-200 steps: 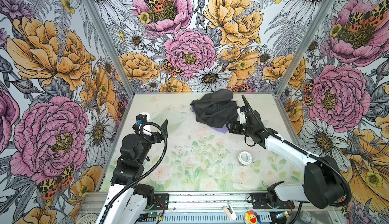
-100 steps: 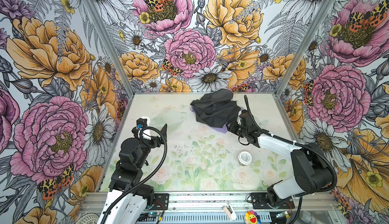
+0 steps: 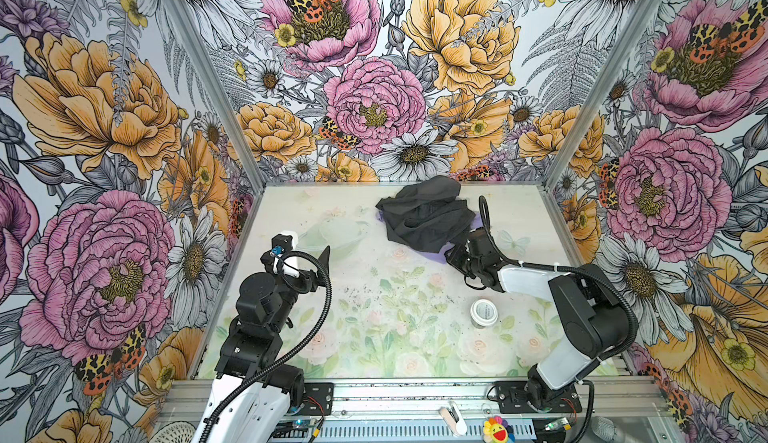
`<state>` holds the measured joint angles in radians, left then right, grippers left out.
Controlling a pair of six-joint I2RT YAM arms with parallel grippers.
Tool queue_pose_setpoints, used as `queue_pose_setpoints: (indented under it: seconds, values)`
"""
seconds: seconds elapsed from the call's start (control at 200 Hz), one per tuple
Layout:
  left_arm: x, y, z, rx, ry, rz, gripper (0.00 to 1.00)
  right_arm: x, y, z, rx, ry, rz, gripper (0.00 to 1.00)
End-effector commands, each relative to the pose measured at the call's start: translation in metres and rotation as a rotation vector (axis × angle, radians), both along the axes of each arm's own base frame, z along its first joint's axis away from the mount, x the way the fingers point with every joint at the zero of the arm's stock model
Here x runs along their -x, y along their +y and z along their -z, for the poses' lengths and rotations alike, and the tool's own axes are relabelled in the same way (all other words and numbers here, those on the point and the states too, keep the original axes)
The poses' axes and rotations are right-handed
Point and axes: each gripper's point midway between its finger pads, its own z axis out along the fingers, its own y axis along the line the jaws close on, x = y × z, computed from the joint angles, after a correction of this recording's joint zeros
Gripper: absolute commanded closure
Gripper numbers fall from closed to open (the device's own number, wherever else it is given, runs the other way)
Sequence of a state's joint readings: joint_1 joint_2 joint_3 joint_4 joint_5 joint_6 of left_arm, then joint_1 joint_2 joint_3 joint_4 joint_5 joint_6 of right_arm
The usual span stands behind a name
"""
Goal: Pick out a specific cloth from the pile
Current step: 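Lower the right gripper and pinch the lavender cloth under the grey shirt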
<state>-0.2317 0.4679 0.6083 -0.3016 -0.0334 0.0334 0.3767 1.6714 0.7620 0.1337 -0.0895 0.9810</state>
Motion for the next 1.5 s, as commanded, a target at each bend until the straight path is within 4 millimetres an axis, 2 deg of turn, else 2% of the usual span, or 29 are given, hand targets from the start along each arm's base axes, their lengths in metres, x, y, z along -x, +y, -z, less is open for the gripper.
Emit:
queue_pose_setpoints:
  seconds: [0.0,0.986,1.496]
  values:
    - [0.001,0.002,0.005,-0.018,0.006,-0.009,0.01,-0.017,0.002,-0.013,-0.015,-0.052,0.031,0.56]
    - [0.003,0.001,0.005,-0.018,-0.002,-0.001,0.01,-0.040,-0.007,-0.001,-0.035,-0.043,0.073,0.59]
    - [0.004,0.000,0.005,-0.019,-0.004,0.003,0.01,-0.048,0.001,0.007,-0.077,-0.032,0.066,0.62]
